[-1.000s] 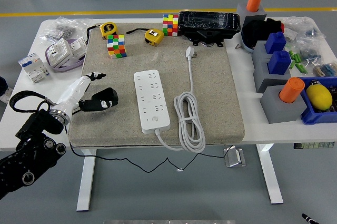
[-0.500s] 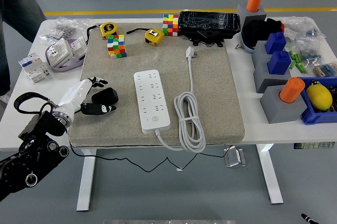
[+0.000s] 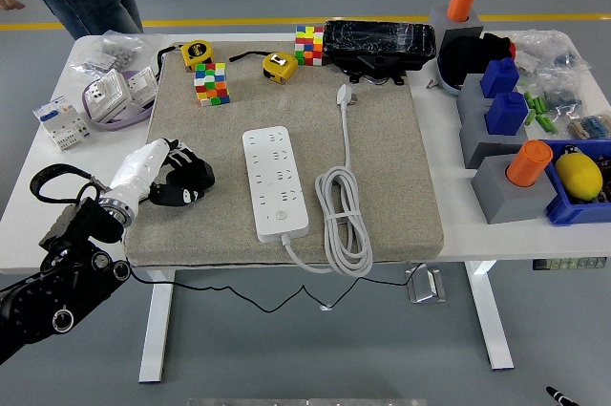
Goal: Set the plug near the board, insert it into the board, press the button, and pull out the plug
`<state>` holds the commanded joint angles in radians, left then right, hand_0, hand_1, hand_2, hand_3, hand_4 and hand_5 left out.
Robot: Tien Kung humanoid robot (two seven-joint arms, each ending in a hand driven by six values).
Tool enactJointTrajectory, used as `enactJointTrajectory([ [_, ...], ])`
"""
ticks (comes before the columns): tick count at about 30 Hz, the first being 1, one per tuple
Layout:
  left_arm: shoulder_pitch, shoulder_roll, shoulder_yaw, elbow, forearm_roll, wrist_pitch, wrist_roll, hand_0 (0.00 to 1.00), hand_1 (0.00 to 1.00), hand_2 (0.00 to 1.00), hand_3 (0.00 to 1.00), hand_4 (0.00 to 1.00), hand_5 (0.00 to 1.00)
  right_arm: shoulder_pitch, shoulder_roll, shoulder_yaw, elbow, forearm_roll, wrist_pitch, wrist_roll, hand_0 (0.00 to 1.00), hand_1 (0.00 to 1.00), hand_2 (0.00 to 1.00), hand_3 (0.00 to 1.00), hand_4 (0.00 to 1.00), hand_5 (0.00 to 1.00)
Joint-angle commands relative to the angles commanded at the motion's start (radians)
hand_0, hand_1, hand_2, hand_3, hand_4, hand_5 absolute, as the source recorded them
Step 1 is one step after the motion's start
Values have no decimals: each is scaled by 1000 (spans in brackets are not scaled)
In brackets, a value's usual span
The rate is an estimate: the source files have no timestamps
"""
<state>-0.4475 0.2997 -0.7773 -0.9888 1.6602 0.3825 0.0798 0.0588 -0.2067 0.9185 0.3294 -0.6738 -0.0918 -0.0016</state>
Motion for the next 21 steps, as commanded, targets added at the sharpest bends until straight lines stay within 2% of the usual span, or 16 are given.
enactJointTrajectory([
  [3, 3, -1, -3, -4, -12, 11, -14, 461, 477, 522, 550, 852, 55, 0, -1, 0, 0, 0, 0, 0, 607, 642, 659, 555, 950, 502],
  [4, 3, 0, -5, -7, -16, 10, -15, 384, 440, 484, 554, 813, 8, 0, -1, -1, 0, -1, -1, 0, 604, 642, 658, 554, 949, 503],
  [12, -2, 7, -2, -38, -44, -6, -39, 377, 437, 464, 556, 798, 2, 1, -1, 2, 0, -1, -1, 1, 604, 642, 658, 555, 950, 503],
  [17, -18, 19, 15, -73, -103, -28, -98, 383, 439, 463, 554, 788, 2, 1, -1, 0, 0, -1, -1, 1, 604, 642, 658, 555, 950, 502],
  [21, -44, 24, 48, -86, -130, -44, -123, 383, 439, 463, 554, 788, 2, 0, -1, -1, 0, 0, 0, 1, 604, 642, 658, 555, 950, 502],
])
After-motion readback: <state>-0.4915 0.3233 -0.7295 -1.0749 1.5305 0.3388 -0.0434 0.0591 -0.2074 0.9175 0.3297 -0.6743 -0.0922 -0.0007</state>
